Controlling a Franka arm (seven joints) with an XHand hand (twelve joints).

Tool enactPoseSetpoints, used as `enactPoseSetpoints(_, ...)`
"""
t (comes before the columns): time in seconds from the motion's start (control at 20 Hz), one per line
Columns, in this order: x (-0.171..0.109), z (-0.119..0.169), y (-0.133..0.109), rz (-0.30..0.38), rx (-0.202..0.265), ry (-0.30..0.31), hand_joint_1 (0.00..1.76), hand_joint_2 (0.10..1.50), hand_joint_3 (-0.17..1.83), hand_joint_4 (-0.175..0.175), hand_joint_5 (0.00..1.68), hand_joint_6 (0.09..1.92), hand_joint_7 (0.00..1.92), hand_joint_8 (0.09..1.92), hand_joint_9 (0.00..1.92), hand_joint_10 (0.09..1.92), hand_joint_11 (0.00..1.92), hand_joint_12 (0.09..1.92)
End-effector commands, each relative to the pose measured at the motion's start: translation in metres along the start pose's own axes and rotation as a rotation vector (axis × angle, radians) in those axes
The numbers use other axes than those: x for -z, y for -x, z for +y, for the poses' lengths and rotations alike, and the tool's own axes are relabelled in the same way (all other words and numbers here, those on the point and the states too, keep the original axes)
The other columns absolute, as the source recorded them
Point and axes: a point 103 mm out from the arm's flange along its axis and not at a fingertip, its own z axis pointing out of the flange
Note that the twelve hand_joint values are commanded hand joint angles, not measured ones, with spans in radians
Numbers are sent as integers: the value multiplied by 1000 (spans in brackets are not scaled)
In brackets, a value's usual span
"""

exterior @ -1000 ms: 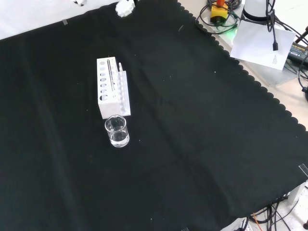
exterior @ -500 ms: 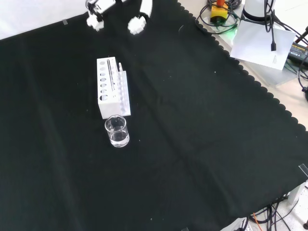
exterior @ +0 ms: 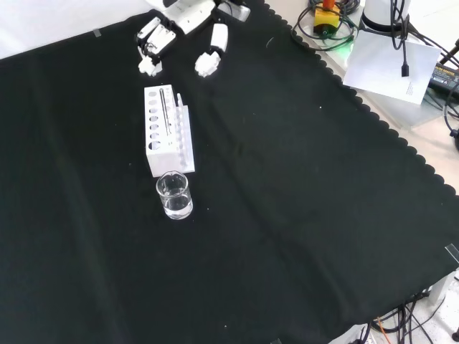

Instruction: Take the glass rod from the white test tube rack.

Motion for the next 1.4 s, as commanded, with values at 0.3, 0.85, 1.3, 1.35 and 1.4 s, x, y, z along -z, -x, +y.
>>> enactPoseSetpoints(0.3, -10, 38, 23, 0, 9, 1, 425, 951, 577, -149, 220, 87, 313, 983, 390, 951, 33, 1415)
enactPoseSetpoints(0.85, -30, 50, 30, -25, -3, -23, 450, 969, 560, -175, 312, 787, 610, 1232, 709, 1186, 416, 1397)
enactPoseSetpoints(1.3, -43, 71, 14, -58, 12, 4, 728, 957, 589, -175, 453, 1007, 864, 1461, 1015, 1415, 856, 1349)
enactPoseSetpoints(1.35, -44, 74, 12, -65, 13, 9, 757, 952, 604, -175, 474, 1014, 894, 1477, 1048, 1431, 899, 1343)
enactPoseSetpoints(1.4, -45, 76, 10, -71, 13, 11, 788, 947, 618, -175, 500, 1020, 928, 1493, 1086, 1447, 951, 1337)
